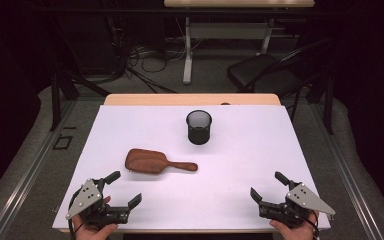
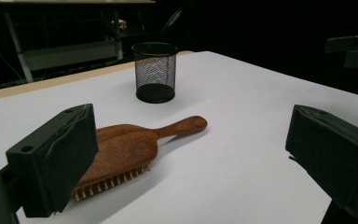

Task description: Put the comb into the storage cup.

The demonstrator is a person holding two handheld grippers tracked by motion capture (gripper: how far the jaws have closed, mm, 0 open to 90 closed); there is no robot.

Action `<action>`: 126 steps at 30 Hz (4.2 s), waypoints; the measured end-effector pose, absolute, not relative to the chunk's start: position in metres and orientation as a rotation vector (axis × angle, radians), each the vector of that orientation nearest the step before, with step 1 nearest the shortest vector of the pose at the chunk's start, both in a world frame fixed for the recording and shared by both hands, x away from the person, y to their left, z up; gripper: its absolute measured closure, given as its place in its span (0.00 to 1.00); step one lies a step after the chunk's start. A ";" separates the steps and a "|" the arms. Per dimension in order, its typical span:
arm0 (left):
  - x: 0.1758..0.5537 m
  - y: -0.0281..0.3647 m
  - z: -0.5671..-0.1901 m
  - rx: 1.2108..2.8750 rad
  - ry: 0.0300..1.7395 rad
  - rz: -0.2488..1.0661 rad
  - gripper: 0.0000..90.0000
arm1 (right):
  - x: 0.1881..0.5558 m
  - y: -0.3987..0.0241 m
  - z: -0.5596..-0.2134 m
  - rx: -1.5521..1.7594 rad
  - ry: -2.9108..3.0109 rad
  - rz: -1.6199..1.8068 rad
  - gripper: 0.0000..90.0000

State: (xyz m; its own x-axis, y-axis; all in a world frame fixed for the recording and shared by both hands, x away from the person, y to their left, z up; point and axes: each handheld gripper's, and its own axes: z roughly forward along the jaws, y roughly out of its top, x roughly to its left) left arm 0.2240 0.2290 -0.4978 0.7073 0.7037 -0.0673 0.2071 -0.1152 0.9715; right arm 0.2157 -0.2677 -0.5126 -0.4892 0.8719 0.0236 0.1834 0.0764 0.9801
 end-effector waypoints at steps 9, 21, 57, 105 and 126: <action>0.228 0.225 -0.499 1.676 0.746 0.484 0.03 | 0.220 -0.271 -0.515 1.062 1.759 1.455 0.06; 0.242 0.206 -0.492 1.763 0.794 0.478 0.03 | 0.219 -0.269 -0.516 1.067 1.756 1.435 0.08; 0.317 0.160 -0.467 1.819 0.978 0.358 0.49 | 0.227 -0.260 -0.521 1.071 1.789 1.418 0.08; 0.386 0.097 -0.492 1.971 1.247 0.207 0.75 | 0.229 -0.262 -0.521 1.067 1.809 1.420 0.12; 0.396 0.080 -0.509 2.038 1.326 0.230 1.00 | 0.230 -0.263 -0.522 1.070 1.813 1.420 0.12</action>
